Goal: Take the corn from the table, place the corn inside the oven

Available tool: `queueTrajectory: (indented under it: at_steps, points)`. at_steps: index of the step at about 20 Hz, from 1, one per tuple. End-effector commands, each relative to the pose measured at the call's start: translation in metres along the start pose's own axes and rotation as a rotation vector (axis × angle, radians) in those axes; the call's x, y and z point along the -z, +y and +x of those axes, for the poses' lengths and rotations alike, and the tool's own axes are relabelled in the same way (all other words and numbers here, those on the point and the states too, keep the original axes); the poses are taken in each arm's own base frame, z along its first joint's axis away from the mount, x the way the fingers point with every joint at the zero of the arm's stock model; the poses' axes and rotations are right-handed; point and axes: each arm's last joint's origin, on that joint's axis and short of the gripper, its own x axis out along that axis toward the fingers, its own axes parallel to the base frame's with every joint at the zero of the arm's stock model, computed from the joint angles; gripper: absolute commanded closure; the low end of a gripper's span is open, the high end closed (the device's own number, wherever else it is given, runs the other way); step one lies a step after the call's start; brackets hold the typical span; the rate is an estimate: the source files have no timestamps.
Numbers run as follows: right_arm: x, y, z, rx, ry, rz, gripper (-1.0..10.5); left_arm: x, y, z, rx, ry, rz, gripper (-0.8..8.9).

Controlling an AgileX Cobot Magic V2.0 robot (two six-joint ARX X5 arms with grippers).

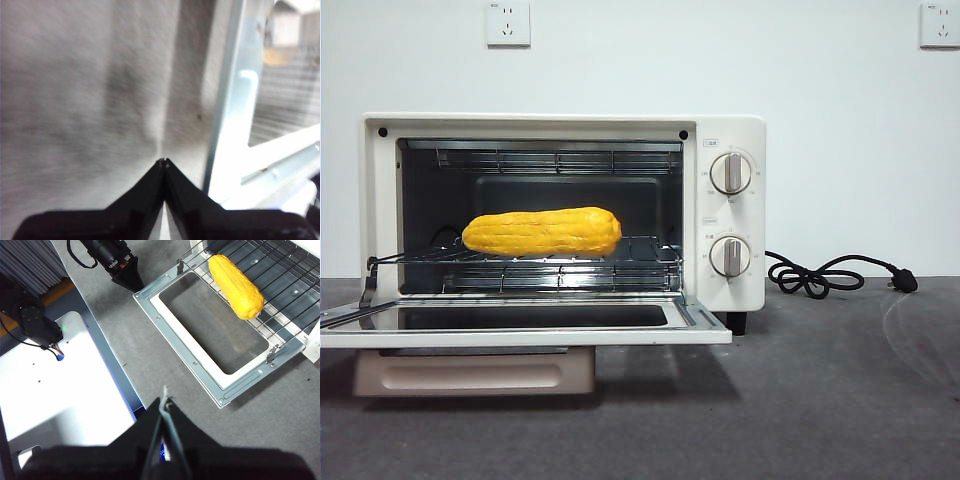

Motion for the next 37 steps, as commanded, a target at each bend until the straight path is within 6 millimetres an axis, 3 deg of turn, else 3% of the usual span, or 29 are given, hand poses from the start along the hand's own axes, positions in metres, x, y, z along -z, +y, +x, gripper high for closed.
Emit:
queueTrajectory:
  at_steps: [1,11,22,27,37]
  points:
    - [-0.001,-0.001,0.001,-0.003,-0.001,-0.012,9.6,0.002,-0.002,0.004,0.051,0.021,0.029,8.21]
    - [-0.001,-0.001,0.001,-0.003,-0.001,-0.010,9.6,-0.007,-0.009,-0.011,0.306,-0.035,0.035,8.22]
    - [-0.001,-0.001,0.001,-0.003,-0.001,-0.002,9.6,-0.071,-0.061,-0.075,0.313,-0.222,0.211,8.21]
    - [-0.001,-0.001,0.001,-0.003,-0.002,0.000,9.6,-0.089,-0.084,-0.102,0.310,-0.305,0.287,8.21]
    - [-0.001,-0.001,0.001,-0.003,0.000,0.009,9.6,-0.092,-0.087,-0.107,0.272,-0.328,0.294,8.21]
